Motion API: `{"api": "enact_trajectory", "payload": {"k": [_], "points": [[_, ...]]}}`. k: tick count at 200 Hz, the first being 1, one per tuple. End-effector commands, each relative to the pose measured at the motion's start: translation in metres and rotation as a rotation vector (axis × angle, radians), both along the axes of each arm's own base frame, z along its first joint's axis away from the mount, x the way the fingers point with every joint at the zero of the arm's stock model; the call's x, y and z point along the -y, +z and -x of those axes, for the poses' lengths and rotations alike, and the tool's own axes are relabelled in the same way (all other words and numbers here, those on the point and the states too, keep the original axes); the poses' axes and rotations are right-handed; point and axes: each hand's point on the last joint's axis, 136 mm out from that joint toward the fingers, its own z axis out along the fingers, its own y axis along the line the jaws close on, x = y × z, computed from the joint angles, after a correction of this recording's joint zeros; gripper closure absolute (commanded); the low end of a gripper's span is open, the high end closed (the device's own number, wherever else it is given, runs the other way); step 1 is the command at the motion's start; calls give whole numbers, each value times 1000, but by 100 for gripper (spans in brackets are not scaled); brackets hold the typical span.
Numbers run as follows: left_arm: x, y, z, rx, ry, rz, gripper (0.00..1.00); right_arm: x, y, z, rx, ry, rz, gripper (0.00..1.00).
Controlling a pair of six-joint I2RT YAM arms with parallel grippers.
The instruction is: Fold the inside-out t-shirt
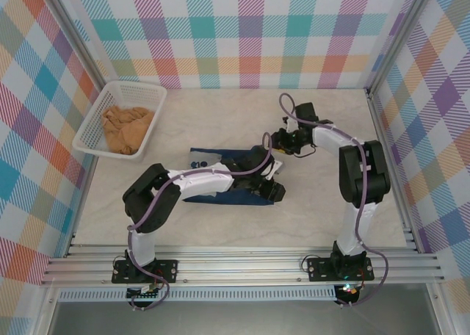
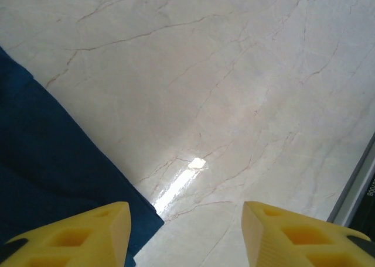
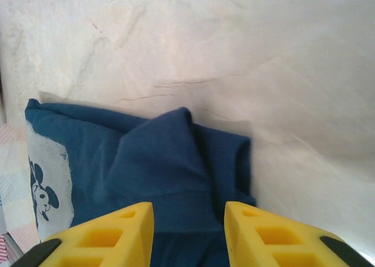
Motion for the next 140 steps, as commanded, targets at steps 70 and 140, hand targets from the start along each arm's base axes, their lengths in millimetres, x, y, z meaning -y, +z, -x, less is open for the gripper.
{"api": "enact_trajectory", "payload": {"k": [70, 140], "points": [[-215, 33, -55, -28, 565, -150, 34, -32, 15, 78, 68, 102, -2, 53], [-249, -20, -59, -172, 617, -259, 31, -67, -17, 136, -94, 206, 28, 55]]}}
